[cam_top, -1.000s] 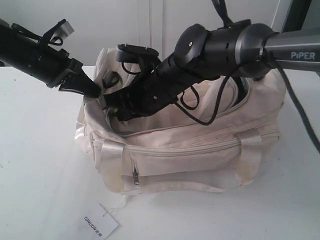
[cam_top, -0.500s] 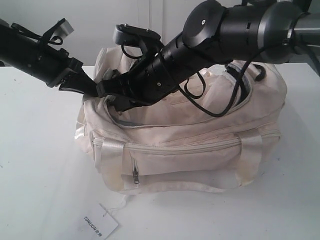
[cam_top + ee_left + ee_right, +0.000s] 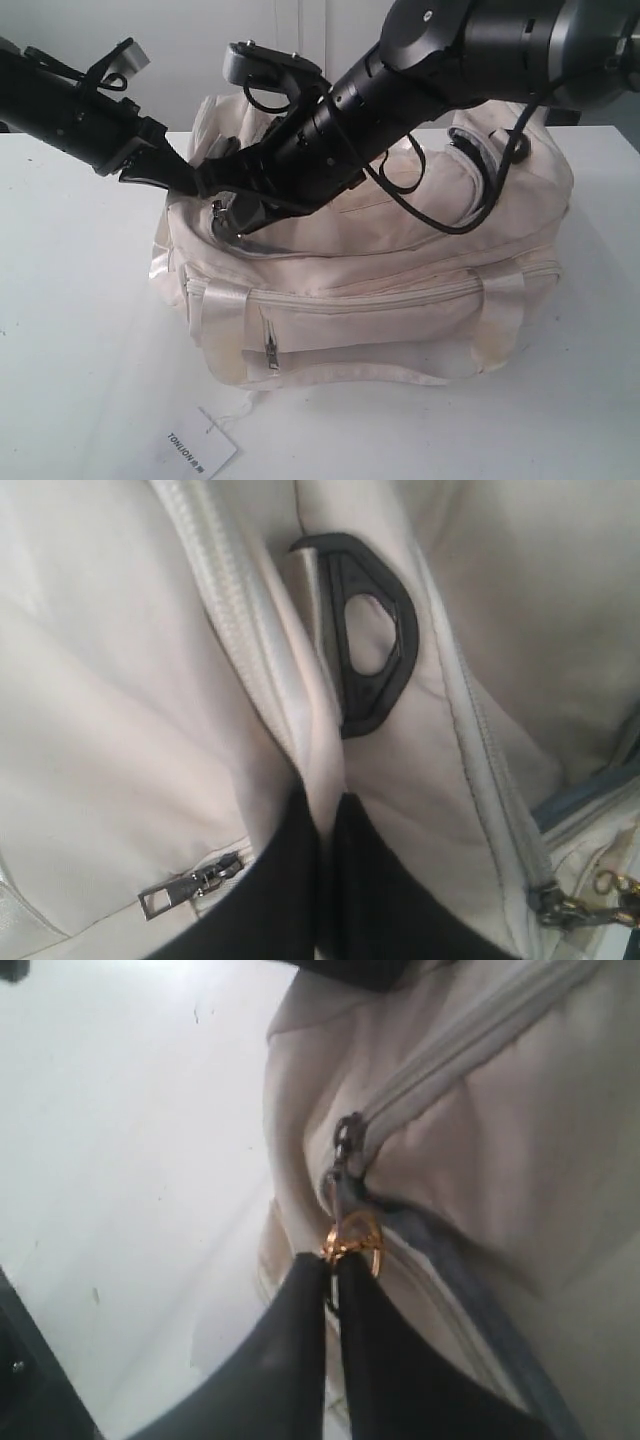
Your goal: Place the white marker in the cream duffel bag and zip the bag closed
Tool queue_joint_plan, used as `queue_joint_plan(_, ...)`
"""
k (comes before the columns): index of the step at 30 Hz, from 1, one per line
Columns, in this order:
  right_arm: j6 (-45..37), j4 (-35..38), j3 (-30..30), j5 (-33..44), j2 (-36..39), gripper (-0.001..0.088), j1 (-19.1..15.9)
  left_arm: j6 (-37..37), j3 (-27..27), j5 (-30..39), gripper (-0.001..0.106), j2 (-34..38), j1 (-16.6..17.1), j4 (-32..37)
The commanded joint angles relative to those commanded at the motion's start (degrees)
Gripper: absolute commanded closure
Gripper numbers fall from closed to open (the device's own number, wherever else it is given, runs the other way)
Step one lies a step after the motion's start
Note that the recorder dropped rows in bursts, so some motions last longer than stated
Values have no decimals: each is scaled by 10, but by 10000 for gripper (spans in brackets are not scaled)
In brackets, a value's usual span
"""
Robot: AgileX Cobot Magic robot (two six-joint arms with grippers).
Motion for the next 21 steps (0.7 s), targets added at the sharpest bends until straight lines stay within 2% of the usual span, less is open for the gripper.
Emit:
queue_joint_plan(16, 21, -3, 0, 61, 2, 868, 0, -16, 0, 0, 1053, 0, 0, -4)
queue_joint_plan(21, 21, -5, 26, 72, 16, 868, 0, -25, 0, 0, 1053, 0, 0, -24)
